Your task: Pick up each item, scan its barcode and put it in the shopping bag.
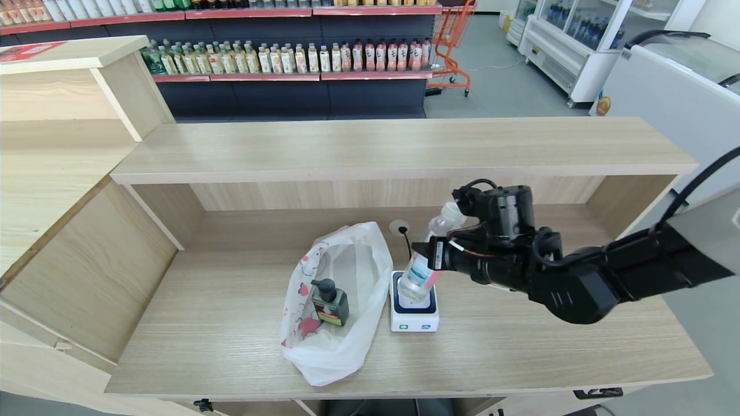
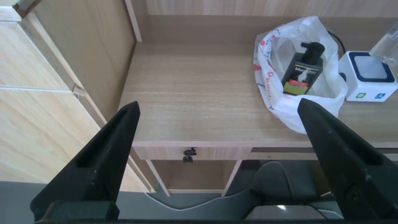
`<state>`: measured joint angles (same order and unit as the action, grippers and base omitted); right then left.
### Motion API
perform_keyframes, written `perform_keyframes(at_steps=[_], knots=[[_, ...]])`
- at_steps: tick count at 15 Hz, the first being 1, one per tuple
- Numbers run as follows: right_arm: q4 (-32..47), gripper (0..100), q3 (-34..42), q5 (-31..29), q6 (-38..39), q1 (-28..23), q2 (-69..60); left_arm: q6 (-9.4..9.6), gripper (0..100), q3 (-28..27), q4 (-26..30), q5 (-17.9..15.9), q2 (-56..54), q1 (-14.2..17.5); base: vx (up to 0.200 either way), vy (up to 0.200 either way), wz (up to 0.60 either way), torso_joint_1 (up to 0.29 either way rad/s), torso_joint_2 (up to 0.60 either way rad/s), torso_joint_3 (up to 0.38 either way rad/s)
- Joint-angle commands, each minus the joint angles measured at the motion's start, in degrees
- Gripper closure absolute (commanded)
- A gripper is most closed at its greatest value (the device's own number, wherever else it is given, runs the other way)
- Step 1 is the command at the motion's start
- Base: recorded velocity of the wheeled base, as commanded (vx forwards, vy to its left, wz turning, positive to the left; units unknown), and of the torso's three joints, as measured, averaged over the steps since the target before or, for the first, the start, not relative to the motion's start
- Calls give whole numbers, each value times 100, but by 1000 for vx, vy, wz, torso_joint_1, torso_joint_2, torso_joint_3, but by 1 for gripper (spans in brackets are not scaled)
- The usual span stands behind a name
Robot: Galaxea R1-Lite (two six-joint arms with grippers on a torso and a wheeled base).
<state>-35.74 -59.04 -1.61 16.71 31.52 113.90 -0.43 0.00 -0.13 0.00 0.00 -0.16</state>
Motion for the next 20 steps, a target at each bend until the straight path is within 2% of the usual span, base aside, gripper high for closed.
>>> perform_keyframes(at_steps=[1, 3, 5, 7, 10, 18, 20], knots=[[-530, 100, 551, 117, -107, -111, -544, -1, 0, 0, -4, 0, 9, -2, 0, 0, 0, 0, 0, 0], [-1163, 100, 841, 302, -212, -191, -729, -1, 0, 0, 5, 0, 9, -2, 0, 0, 0, 0, 0, 0], [-2165, 100, 1360, 803, -775, -384, -790, -1, 0, 0, -4, 0, 9, -2, 0, 0, 0, 0, 0, 0], [-2842, 100, 1799, 1427, -1039, -630, -711, -1, 0, 0, -4, 0, 9, -2, 0, 0, 0, 0, 0, 0], [-3202, 100, 1905, 1936, -1223, -735, -359, -1, 0, 0, -4, 0, 9, -2, 0, 0, 0, 0, 0, 0], [-3158, 100, 121, 2692, -1364, -375, 1108, -1, 0, 0, -4, 0, 9, 7, 0, 0, 0, 0, 0, 0], [-3185, 100, -196, 3114, -1364, -384, 1521, -1, 0, 0, -4, 0, 9, -2, 0, 0, 0, 0, 0, 0]])
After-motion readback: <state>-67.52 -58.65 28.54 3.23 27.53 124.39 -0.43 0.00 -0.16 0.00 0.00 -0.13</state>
